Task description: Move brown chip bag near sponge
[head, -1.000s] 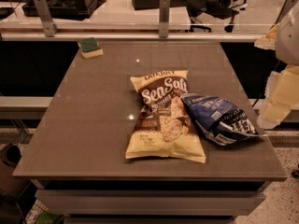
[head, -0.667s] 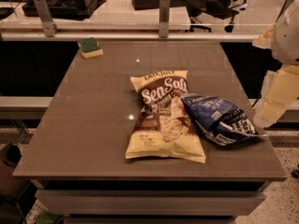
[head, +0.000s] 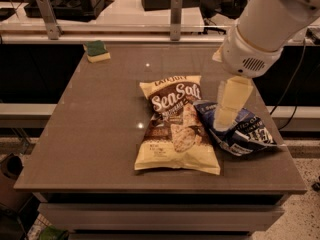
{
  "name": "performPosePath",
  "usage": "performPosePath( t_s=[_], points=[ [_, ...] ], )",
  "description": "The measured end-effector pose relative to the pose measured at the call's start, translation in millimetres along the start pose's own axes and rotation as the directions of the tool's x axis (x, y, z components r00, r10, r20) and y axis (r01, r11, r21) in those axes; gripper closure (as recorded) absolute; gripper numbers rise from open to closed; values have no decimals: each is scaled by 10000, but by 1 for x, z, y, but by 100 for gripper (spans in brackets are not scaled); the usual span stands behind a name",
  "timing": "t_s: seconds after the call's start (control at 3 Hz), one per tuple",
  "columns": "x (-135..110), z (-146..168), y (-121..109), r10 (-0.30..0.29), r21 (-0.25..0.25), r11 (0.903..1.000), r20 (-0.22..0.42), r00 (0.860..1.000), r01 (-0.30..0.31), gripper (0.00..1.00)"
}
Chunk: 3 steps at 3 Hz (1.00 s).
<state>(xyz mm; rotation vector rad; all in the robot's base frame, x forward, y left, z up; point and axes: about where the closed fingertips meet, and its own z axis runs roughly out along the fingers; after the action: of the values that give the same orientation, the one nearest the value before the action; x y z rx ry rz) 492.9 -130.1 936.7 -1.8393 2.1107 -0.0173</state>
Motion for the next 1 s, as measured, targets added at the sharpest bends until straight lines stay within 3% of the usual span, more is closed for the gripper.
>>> performPosePath(
  t_s=[0.33,1.0],
  points=[
    [-30,39,-3,-426,-625,9970,320,9986,445,0],
    [-63,77,22,-763,-1216,9890,657,9949,839,0]
  ],
)
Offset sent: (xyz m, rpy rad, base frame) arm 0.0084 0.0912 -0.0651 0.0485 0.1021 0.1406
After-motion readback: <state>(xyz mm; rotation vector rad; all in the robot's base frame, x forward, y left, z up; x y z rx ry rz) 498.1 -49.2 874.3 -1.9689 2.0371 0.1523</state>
